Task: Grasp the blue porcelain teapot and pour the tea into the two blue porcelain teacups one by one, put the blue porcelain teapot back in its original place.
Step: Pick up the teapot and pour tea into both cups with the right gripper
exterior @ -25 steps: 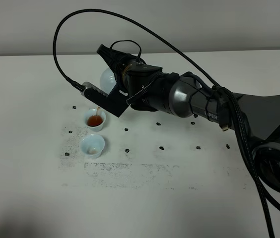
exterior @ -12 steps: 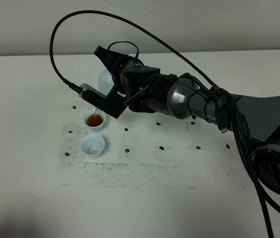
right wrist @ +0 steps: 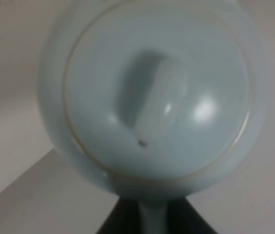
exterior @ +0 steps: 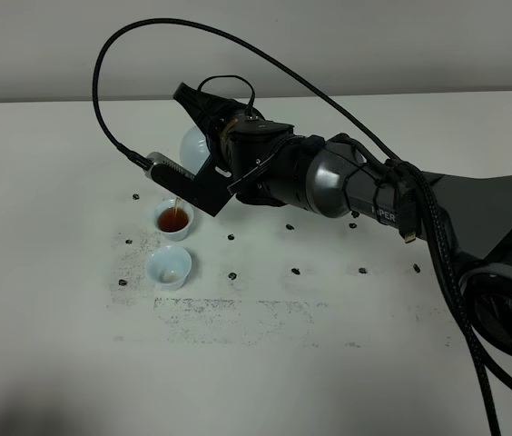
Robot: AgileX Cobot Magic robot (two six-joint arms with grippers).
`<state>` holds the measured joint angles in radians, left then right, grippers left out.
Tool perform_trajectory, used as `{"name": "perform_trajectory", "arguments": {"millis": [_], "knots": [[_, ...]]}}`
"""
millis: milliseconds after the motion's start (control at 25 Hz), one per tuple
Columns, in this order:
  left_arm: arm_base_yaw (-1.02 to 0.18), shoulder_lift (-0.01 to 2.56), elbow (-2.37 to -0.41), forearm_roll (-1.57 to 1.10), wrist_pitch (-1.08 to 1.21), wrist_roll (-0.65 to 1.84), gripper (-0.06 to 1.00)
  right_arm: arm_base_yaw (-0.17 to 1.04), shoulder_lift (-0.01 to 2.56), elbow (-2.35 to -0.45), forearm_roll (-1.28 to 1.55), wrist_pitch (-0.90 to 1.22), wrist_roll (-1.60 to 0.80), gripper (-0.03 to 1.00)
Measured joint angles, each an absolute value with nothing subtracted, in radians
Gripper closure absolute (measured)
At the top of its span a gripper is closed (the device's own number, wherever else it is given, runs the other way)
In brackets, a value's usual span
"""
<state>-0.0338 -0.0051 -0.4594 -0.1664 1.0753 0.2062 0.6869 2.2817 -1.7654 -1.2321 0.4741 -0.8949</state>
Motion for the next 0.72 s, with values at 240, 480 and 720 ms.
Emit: {"name": "perform_trajectory", "arguments": {"millis": [240,480,720], "knots": [[-0.034,-0.005,-0.459,-0.166,1.075,0.206,0.27,0.687,2.282,-1.765,-1.232,0.475,-0.875,0.93],[-0.034,-0.005,-0.459,-0.166,1.075,0.207,0.27,0.687,2.282,-1.765,-1.217,0.475,-0.860,0.93],[-0.034,-0.005,-0.459,-0.166,1.075,0.207,0.27,0.687,2.282,-1.765,-1.180,0.475,-0.857,0.93]]}}
